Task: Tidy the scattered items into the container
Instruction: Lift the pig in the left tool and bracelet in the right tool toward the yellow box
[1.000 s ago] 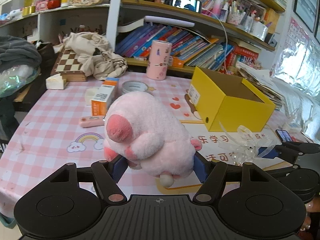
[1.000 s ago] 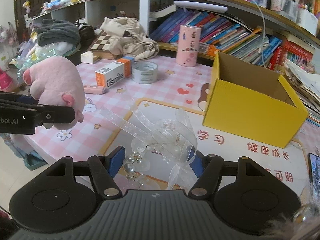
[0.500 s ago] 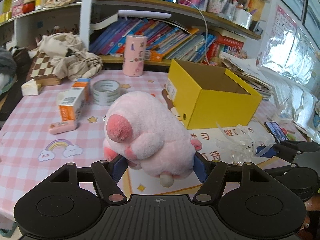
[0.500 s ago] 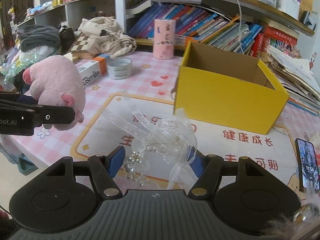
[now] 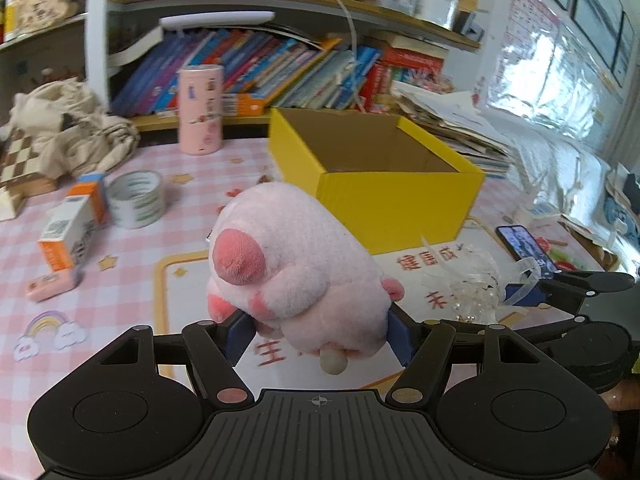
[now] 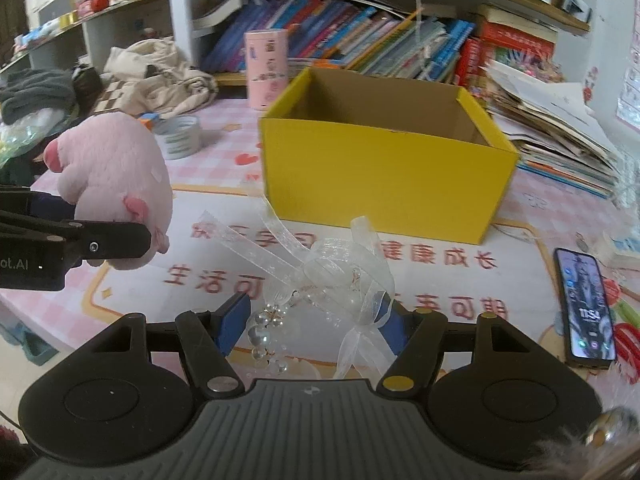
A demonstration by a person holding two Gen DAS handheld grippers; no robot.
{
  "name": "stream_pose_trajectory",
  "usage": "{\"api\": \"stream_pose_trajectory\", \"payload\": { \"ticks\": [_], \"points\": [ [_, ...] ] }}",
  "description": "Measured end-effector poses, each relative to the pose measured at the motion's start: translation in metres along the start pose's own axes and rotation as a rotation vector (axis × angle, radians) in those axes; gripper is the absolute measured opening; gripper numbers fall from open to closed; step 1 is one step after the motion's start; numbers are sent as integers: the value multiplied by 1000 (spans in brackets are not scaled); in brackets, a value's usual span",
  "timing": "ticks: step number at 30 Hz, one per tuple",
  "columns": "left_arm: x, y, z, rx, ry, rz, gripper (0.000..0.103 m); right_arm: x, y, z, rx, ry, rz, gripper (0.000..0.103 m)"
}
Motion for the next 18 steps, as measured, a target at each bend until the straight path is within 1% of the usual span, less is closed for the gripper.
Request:
{"api": "stream_pose_trajectory", "payload": {
  "ticks": [7, 13, 18],
  "points": [
    [15, -12, -27, 26, 40, -17, 69, -7, -3, -28, 0, 45, -9, 66],
    [28, -22, -51, 52, 65, -32, 69, -8, -9, -54, 1, 65, -6, 66],
    [37, -31, -65, 56, 62, -56, 69, -5, -18, -75, 6, 65, -9, 66]
  ]
}}
Point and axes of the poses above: each gripper's, at about its wrist camera, not at the fingertips, and x roughly the way its jaws point, z to its left, y to its underside, the point moved 1 cm from there along x, roughly the way its jaws point, and after that the axes turned 10 degrees about -y, right-handed, at the moved point
